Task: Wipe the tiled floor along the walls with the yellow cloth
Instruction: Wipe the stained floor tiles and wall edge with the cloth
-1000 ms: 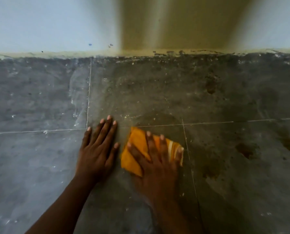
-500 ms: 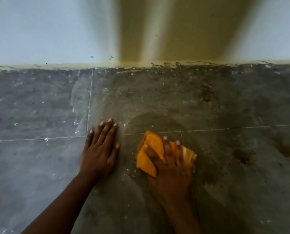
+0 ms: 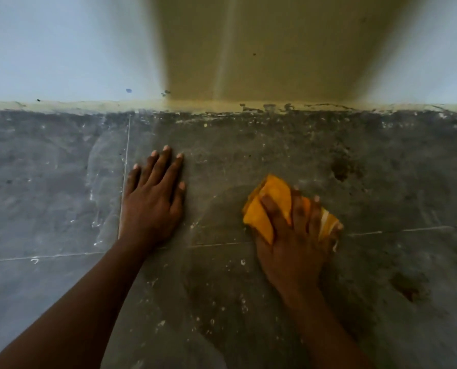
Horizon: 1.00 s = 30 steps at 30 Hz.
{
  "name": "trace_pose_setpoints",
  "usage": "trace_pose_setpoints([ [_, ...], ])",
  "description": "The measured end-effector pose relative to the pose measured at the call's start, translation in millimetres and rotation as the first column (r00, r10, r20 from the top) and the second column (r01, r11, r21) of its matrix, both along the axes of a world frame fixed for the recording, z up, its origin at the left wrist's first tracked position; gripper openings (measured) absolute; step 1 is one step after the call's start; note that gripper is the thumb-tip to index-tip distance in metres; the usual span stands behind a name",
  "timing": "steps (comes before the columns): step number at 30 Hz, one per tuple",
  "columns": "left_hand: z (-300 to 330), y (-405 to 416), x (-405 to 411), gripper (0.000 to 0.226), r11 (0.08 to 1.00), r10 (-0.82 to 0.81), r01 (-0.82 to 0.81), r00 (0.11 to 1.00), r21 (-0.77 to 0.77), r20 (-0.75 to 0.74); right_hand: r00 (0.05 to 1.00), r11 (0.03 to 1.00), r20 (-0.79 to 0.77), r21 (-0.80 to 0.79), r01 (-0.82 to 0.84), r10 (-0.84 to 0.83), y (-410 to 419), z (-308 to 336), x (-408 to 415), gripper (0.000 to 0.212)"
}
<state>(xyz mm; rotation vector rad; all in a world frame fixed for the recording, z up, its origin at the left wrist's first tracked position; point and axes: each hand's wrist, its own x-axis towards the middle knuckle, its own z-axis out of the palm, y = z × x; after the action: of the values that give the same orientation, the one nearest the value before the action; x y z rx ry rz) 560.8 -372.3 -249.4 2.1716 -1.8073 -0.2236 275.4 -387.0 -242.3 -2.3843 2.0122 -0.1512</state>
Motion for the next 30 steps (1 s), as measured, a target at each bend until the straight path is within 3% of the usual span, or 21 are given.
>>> trace_pose_setpoints([
  [2, 0, 1, -2, 0.063, 1.000, 0.018, -0.019, 1.000, -0.010, -0.023, 0.974, 0.977, 0.089, 0.064, 0.201, -0.206, -44, 4, 54, 0.071],
  [3, 1, 0, -2, 0.064, 0.999, 0.041, -0.042, 0.999, -0.010, -0.033, 0.973, 0.974, 0.107, 0.114, 0.194, -0.206, -59, 7, 83, 0.072],
  [6, 4, 0, -2, 0.066, 0.997, 0.071, -0.071, 0.996, -0.002, -0.057, 0.987, 0.987, 0.098, 0.093, -0.135, 0.125, -47, 12, 129, 0.069],
  [8, 7, 0, 0, 0.068, 0.999, 0.051, -0.050, 0.996, 0.010, -0.075, 0.940, 0.938, 0.068, 0.066, -0.339, 0.335, -17, 13, 107, 0.073],
  [9, 9, 1, 0, 0.067, 0.999, 0.053, -0.053, 0.995, 0.011, -0.083, 0.932, 0.931, 0.054, 0.056, -0.362, 0.359, -7, 13, 84, 0.075],
  [10, 11, 0, 1, 0.067, 0.999, 0.053, -0.052, 0.995, 0.017, -0.088, 0.941, 0.940, 0.033, 0.053, -0.338, 0.336, -6, 14, 61, 0.075],
  [12, 11, -1, 1, 0.067, 0.999, 0.050, -0.048, 0.995, 0.026, -0.091, 0.991, 0.990, 0.015, 0.044, -0.136, 0.135, -34, 11, 37, 0.073],
  [14, 11, -1, -1, 0.067, 0.998, 0.054, -0.052, 0.996, 0.019, -0.071, 0.979, 0.977, 0.056, 0.107, 0.187, -0.193, -84, 13, 62, 0.072],
  [16, 6, 1, -3, 0.067, 0.998, 0.062, -0.062, 0.996, 0.003, -0.057, 0.939, 0.941, 0.146, 0.186, 0.284, -0.312, -123, 9, 116, 0.072],
  [18, 6, 0, -2, 0.066, 0.997, 0.066, -0.067, 0.997, -0.026, -0.044, 0.973, 0.981, 0.178, 0.152, 0.123, -0.150, -135, 11, 162, 0.071],
  [20, 6, -2, 0, 0.066, 0.997, 0.066, -0.067, 0.997, -0.030, -0.042, 0.981, 0.983, 0.137, 0.103, -0.155, 0.140, -116, 14, 172, 0.069],
  [22, 8, -1, -1, 0.066, 0.999, 0.046, -0.046, 0.998, -0.006, -0.042, 0.901, 0.896, 0.083, 0.099, -0.433, 0.426, -90, 19, 138, 0.069],
  [24, 12, -1, -1, 0.067, 0.999, 0.044, -0.044, 0.998, 0.008, -0.054, 0.874, 0.865, 0.032, 0.125, -0.485, 0.485, -81, 22, 74, 0.072],
  [25, 13, -1, -1, 0.067, 0.999, 0.048, -0.047, 0.997, 0.017, -0.062, 0.920, 0.912, 0.004, 0.125, -0.390, 0.392, -87, 23, 45, 0.072],
  [27, 14, -2, -1, 0.067, 0.999, 0.046, -0.045, 0.997, 0.015, -0.061, 1.000, 0.988, 0.000, 0.154, 0.018, -0.018, -119, 23, 14, 0.072],
  [29, 10, -3, -1, 0.067, 0.999, 0.034, -0.033, 0.998, 0.023, -0.059, 0.894, 0.888, 0.130, 0.239, 0.392, -0.429, -165, 21, 35, 0.069],
  [30, 8, -2, 0, 0.067, 0.999, 0.023, -0.022, 0.998, 0.029, -0.054, 0.866, 0.871, 0.183, 0.265, 0.413, -0.466, -181, 22, 54, 0.067],
])
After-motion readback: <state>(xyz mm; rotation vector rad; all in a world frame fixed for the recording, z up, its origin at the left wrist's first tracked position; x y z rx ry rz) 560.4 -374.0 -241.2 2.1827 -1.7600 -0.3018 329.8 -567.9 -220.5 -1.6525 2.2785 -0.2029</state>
